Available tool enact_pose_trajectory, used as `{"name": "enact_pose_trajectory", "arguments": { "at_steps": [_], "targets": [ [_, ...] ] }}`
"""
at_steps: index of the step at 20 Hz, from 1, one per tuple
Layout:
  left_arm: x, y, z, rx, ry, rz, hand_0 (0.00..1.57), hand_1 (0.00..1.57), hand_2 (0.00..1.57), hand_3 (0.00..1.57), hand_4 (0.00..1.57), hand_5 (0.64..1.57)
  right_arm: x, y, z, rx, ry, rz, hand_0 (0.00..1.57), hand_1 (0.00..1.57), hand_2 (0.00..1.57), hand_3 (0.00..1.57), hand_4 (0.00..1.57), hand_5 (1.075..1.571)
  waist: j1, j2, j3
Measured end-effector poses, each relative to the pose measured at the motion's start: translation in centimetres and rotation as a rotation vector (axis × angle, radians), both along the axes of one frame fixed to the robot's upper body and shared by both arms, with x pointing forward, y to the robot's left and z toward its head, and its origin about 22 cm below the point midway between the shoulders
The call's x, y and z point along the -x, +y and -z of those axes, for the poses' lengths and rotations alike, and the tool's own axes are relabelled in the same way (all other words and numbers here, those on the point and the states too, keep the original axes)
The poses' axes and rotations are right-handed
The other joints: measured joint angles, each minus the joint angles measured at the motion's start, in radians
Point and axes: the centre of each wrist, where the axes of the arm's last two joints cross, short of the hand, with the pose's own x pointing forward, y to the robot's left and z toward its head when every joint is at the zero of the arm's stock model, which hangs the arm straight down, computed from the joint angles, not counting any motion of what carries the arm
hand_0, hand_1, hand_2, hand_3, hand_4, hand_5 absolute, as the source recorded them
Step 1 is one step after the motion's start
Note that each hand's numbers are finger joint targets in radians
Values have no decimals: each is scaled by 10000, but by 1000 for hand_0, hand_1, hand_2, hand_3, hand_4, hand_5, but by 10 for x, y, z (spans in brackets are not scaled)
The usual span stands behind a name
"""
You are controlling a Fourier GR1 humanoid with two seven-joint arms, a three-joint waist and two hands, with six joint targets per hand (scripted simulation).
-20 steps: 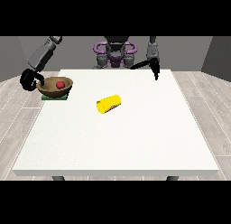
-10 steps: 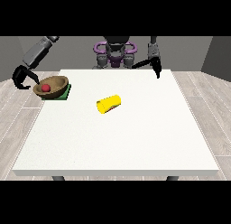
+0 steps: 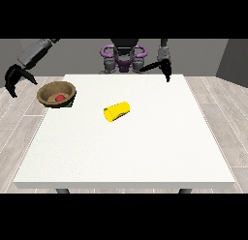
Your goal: Pick the cup and pour the ball into the bowl, then pick the bowl and place it on the pad
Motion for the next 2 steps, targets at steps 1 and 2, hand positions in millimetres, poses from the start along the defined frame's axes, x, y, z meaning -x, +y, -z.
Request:
{"name": "enact_pose_trajectory", "arguments": {
  "at_steps": [1, 2],
  "targets": [
    [-1, -1, 1, 10, 101, -1, 0, 0, 0, 0, 0, 1569, 1, -3, -9, -42, 43, -63, 0, 0, 269, 257, 0, 1501, -41, -121, -2],
    [-2, -1, 6, 0, 323, -26, 0, 0, 0, 0, 0, 1569, 3, -6, -17, -71, 110, -168, 0, 0, 189, 288, 0, 1503, -92, -342, -5]
  ]
}}
